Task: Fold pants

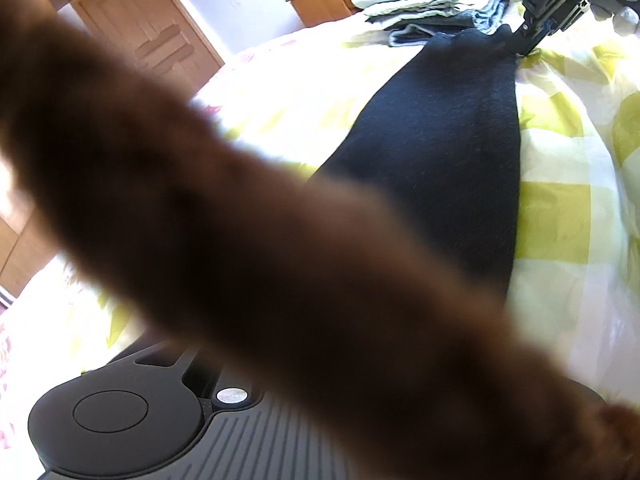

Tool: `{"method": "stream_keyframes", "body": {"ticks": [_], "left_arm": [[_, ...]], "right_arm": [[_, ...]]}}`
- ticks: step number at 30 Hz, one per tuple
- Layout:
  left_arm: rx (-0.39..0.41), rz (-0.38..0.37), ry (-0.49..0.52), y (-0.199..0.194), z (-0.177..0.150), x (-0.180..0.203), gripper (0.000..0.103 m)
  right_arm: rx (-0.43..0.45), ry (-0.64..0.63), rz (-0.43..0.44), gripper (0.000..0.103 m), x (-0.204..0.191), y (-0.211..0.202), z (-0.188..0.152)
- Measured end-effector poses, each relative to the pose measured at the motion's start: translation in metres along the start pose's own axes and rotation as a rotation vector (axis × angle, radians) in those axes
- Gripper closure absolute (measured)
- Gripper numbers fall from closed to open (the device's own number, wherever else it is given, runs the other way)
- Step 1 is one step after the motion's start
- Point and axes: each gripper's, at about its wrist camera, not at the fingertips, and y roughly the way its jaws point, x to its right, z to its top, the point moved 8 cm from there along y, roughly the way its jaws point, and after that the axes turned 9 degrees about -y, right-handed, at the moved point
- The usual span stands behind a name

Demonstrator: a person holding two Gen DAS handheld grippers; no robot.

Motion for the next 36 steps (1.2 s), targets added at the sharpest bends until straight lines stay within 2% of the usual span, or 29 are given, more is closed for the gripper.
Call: {"method": "stream_keyframes", "body": {"ticks": [5, 7, 8, 10, 14, 18, 19, 20, 22, 23, 26, 32, 36], "left_arm": [[-0.019, 0.005, 0.015, -0.006, 0.0, 0.006, 0.083], [-0.025, 0.008, 0.027, -0.012, -0.005, 0.008, 0.083], [-0.029, 0.01, 0.031, -0.01, -0.002, 0.01, 0.083], [-0.035, 0.011, 0.033, -0.005, 0.002, 0.012, 0.083], [-0.04, 0.017, 0.034, -0.002, 0.002, 0.014, 0.083], [-0.042, 0.019, 0.045, -0.001, 0.007, 0.015, 0.083], [-0.041, 0.018, 0.044, -0.002, 0.007, 0.015, 0.083], [-0.041, 0.019, 0.045, -0.002, 0.007, 0.016, 0.083], [-0.04, 0.029, 0.058, 0.0, 0.005, 0.019, 0.083], [-0.043, 0.032, 0.058, 0.002, 0.004, 0.02, 0.084], [-0.051, 0.045, 0.063, 0.003, 0.004, 0.022, 0.086], [-0.067, 0.046, 0.053, 0.003, 0.007, 0.023, 0.087], [-0.065, 0.026, 0.016, 0.003, 0.011, 0.021, 0.087]], "right_arm": [[0.033, 0.11, 0.022, 0.068, 0.011, 0.007, 0.004], [0.052, 0.094, -0.016, 0.072, 0.014, 0.002, 0.006], [0.059, 0.095, -0.028, 0.078, 0.015, 0.002, 0.006], [0.07, 0.124, -0.001, 0.082, 0.018, 0.0, 0.007], [0.093, 0.141, 0.023, 0.083, 0.019, 0.003, 0.013], [0.217, 0.143, 0.094, 0.084, 0.006, -0.02, 0.033], [0.223, 0.15, 0.103, 0.084, 0.007, -0.021, 0.034], [0.201, 0.152, 0.093, 0.084, 0.011, -0.013, 0.031], [0.102, 0.167, 0.045, 0.083, 0.022, 0.01, 0.018], [0.065, 0.186, 0.043, 0.079, 0.026, 0.017, 0.011], [0.096, 0.269, 0.058, 0.075, 0.037, 0.003, 0.004], [0.04, 0.348, 0.055, 0.074, 0.043, 0.0, -0.009], [0.007, 0.377, 0.068, 0.063, 0.039, 0.014, -0.003]]}}
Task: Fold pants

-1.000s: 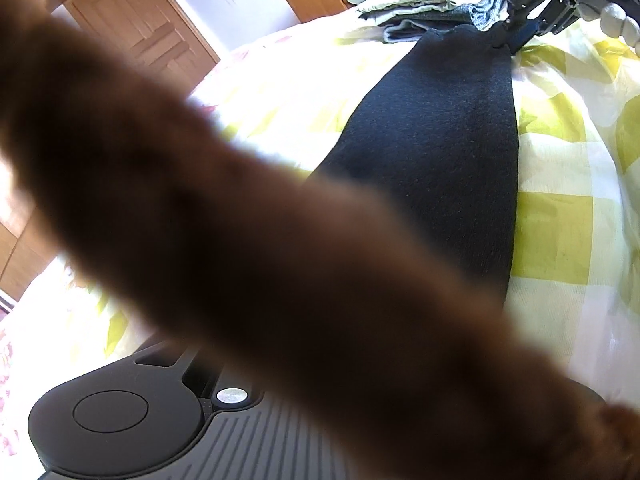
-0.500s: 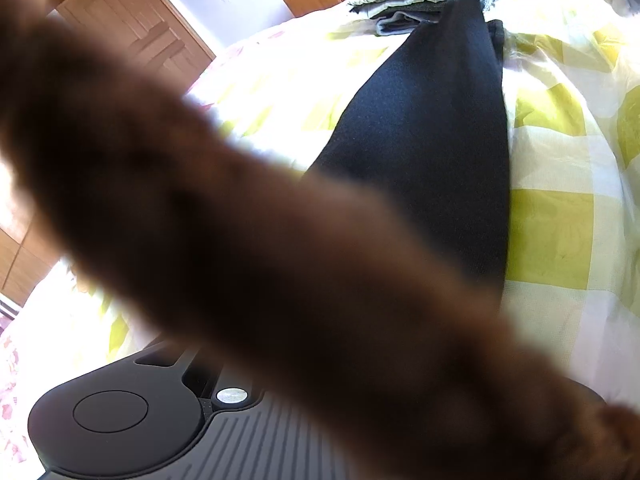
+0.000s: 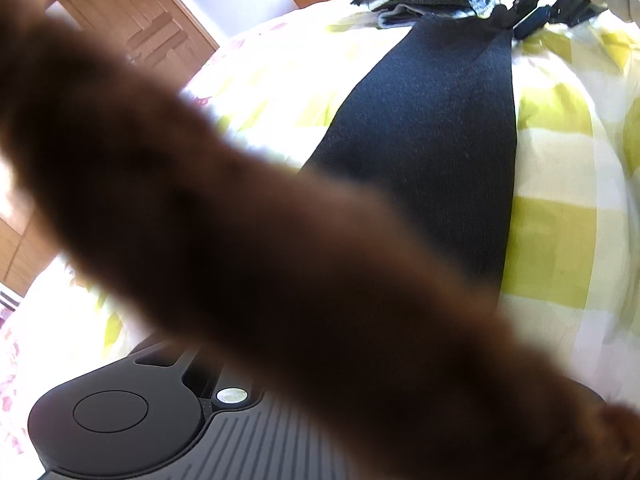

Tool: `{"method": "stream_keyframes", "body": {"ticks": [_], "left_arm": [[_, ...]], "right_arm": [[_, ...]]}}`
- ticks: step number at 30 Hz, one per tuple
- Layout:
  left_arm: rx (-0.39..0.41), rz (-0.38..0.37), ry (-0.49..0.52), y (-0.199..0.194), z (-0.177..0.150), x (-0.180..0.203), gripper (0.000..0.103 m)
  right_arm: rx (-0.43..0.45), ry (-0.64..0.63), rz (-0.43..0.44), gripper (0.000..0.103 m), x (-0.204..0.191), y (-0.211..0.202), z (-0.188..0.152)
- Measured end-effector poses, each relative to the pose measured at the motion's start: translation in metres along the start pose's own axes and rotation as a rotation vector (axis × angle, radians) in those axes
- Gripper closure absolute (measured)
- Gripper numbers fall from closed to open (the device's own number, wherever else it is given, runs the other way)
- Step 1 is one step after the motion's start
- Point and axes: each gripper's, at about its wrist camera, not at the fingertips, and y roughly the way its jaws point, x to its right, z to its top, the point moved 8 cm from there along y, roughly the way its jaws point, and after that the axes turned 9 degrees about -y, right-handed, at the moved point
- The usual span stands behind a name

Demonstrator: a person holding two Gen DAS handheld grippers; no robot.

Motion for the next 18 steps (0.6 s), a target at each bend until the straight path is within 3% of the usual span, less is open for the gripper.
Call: {"method": "stream_keyframes", "body": {"ticks": [6, 10, 15, 18], "left_arm": [[0.06, -0.002, -0.036, 0.0, -0.002, 0.0, 0.087], [0.087, -0.007, -0.049, -0.003, -0.004, -0.001, 0.085], [0.11, -0.043, -0.103, -0.003, -0.004, -0.007, 0.083], [0.112, -0.048, -0.129, -0.001, -0.003, -0.009, 0.083]], "right_arm": [[0.042, -0.01, -0.002, 0.059, -0.008, 0.027, -0.001], [0.069, 0.04, 0.012, 0.057, -0.011, 0.01, -0.008], [0.051, -0.029, -0.004, 0.056, -0.017, 0.01, -0.013], [0.08, 0.042, 0.017, 0.056, -0.012, 0.024, -0.002]]}}
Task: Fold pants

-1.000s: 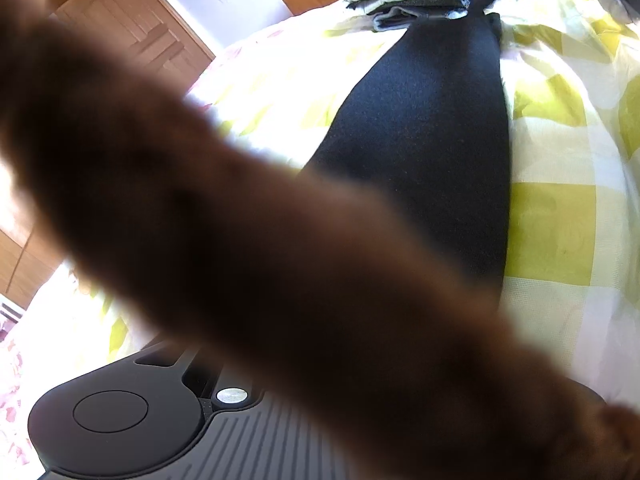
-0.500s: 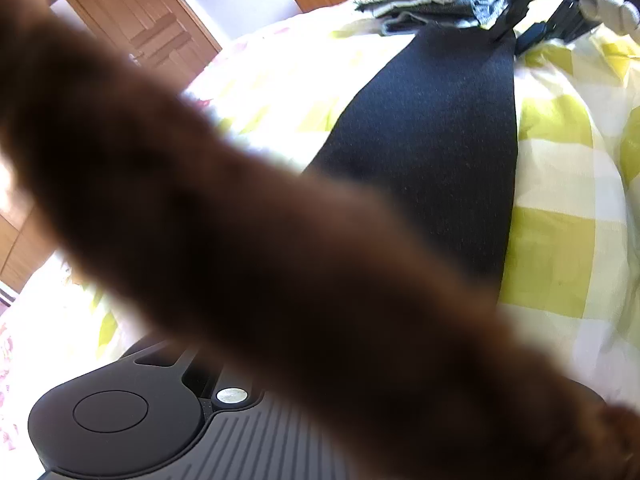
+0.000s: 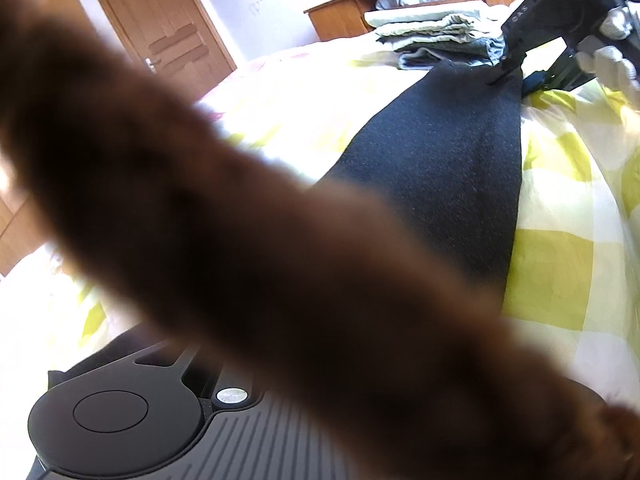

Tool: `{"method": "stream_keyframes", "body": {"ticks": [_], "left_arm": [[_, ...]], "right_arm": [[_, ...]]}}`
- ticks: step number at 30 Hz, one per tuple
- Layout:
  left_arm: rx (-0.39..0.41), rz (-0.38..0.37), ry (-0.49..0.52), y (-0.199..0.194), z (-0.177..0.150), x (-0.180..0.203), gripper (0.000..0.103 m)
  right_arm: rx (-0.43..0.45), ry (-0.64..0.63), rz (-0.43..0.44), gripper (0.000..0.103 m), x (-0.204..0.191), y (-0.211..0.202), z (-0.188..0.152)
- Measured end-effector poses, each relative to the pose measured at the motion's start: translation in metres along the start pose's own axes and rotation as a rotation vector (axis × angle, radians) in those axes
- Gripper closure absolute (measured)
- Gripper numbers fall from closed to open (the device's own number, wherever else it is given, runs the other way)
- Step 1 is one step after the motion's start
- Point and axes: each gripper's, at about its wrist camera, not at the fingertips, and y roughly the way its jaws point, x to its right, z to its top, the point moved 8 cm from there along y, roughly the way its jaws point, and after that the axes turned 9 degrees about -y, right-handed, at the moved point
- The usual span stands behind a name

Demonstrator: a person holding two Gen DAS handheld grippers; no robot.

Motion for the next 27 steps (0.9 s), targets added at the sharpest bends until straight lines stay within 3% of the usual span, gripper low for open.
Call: {"method": "stream_keyframes", "body": {"ticks": [3, 7, 11, 14, 17, 19, 21, 23, 25, 27], "left_arm": [[-0.003, -0.002, -0.002, 0.002, 0.004, 0.002, 0.083], [-0.012, -0.004, -0.007, 0.003, 0.005, 0.004, 0.083], [-0.027, 0.007, 0.02, 0.004, 0.004, 0.006, 0.083], [-0.041, 0.023, 0.026, 0.005, 0.005, 0.007, 0.083], [-0.047, 0.038, 0.037, 0.002, 0.008, 0.01, 0.083], [-0.02, 0.024, 0.037, -0.006, 0.014, 0.016, 0.082], [0.013, 0.014, 0.041, -0.014, 0.019, 0.024, 0.071], [0.011, -0.024, 0.052, -0.01, 0.016, 0.038, 0.068], [0.009, -0.014, 0.081, -0.002, 0.009, 0.047, 0.068], [0.017, -0.016, 0.057, -0.004, 0.009, 0.044, 0.067]], "right_arm": [[0.011, 0.018, 0.037, 0.056, -0.005, -0.004, 0.005], [0.116, -0.017, 0.155, 0.057, -0.016, -0.027, 0.005], [-0.017, -0.035, 0.098, 0.057, -0.012, 0.015, -0.003], [-0.014, -0.05, 0.08, 0.078, -0.017, 0.017, 0.002], [0.07, -0.016, 0.177, 0.079, -0.024, -0.021, 0.014], [0.144, -0.027, 0.161, 0.079, -0.018, -0.052, 0.019], [0.162, -0.062, 0.09, 0.079, -0.002, -0.059, 0.019], [0.079, -0.097, -0.039, 0.079, 0.015, -0.045, 0.011], [0.027, -0.156, -0.068, 0.078, 0.016, -0.042, 0.006], [0.038, -0.162, -0.073, 0.072, 0.014, -0.054, 0.01]]}}
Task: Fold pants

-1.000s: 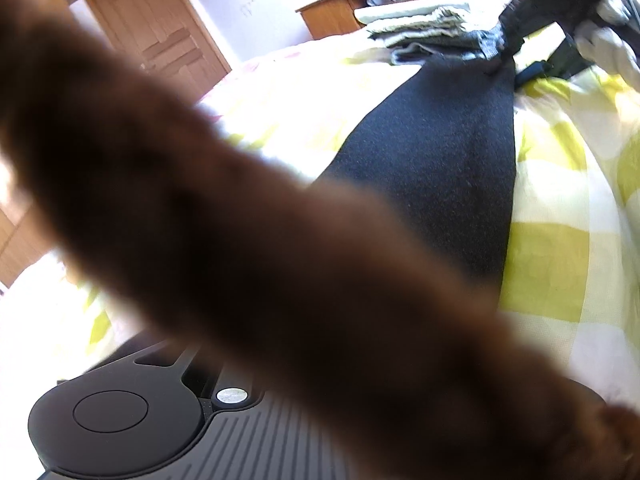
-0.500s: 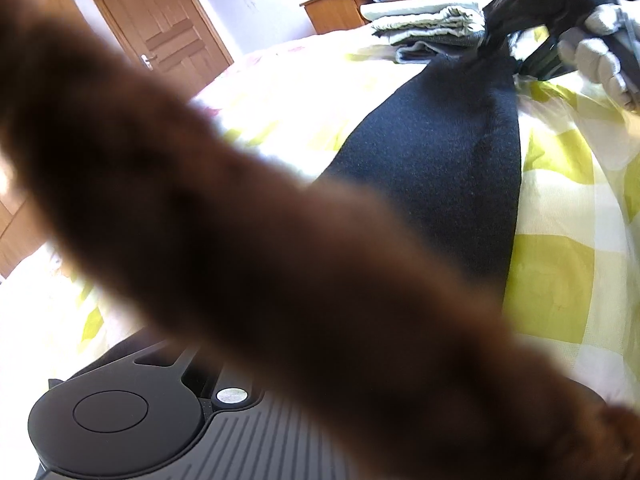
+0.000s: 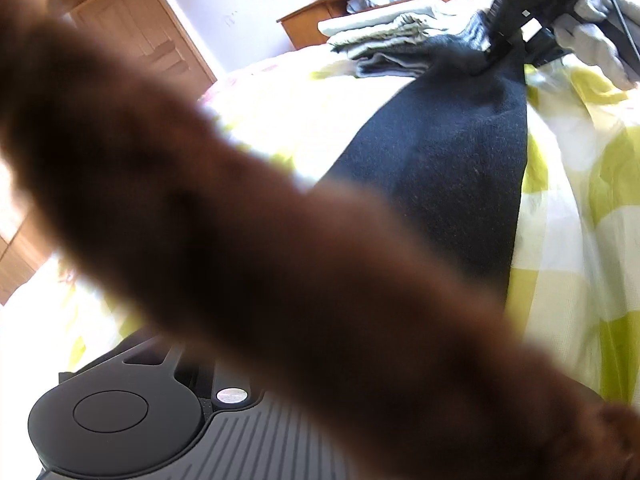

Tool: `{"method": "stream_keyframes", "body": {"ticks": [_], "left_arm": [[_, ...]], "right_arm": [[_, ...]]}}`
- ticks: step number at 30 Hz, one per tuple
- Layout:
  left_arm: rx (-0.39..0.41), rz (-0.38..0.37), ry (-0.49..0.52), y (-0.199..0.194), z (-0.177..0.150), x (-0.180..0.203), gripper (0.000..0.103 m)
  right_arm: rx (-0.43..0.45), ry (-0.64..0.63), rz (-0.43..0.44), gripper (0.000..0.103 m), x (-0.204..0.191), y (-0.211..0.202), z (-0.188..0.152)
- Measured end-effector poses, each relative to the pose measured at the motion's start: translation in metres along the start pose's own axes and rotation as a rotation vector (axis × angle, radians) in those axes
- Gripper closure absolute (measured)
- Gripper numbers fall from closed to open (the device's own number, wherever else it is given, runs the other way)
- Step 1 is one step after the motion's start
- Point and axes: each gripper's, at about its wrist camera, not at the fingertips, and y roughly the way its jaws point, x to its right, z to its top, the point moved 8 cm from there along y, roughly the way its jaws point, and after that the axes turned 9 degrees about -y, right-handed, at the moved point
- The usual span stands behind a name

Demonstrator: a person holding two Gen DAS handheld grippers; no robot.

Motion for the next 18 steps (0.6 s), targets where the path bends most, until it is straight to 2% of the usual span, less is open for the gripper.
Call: {"method": "stream_keyframes", "body": {"ticks": [2, 4, 7, 9, 11, 12, 14, 17, 18], "left_arm": [[0.007, 0.003, -0.035, -0.011, 0.0, -0.013, 0.065], [0.025, 0.037, -0.043, -0.025, -0.004, -0.027, 0.065], [0.032, 0.08, -0.111, -0.042, -0.015, -0.056, 0.065], [0.042, 0.114, -0.13, -0.048, -0.023, -0.072, 0.065], [0.038, 0.15, -0.138, -0.049, -0.031, -0.086, 0.065], [0.031, 0.162, -0.144, -0.047, -0.036, -0.091, 0.065], [0.007, 0.168, -0.165, -0.04, -0.046, -0.098, 0.065], [0.008, 0.153, -0.207, -0.037, -0.056, -0.099, 0.065], [0.012, 0.153, -0.212, -0.037, -0.057, -0.099, 0.065]], "right_arm": [[0.011, -0.006, -0.011, 0.072, 0.001, -0.016, 0.005], [0.036, -0.068, -0.061, 0.071, -0.002, -0.034, 0.006], [0.111, -0.285, -0.213, 0.071, -0.026, -0.065, 0.001], [0.152, -0.457, -0.266, 0.071, -0.055, -0.076, -0.003], [0.183, -0.585, -0.261, 0.071, -0.093, -0.08, -0.003], [0.193, -0.628, -0.217, 0.071, -0.114, -0.078, -0.003], [0.144, -0.736, -0.039, 0.071, -0.163, -0.067, -0.009], [-0.131, -0.904, 0.296, 0.07, -0.237, -0.008, -0.052], [-0.218, -0.957, 0.372, 0.07, -0.256, 0.014, -0.068]]}}
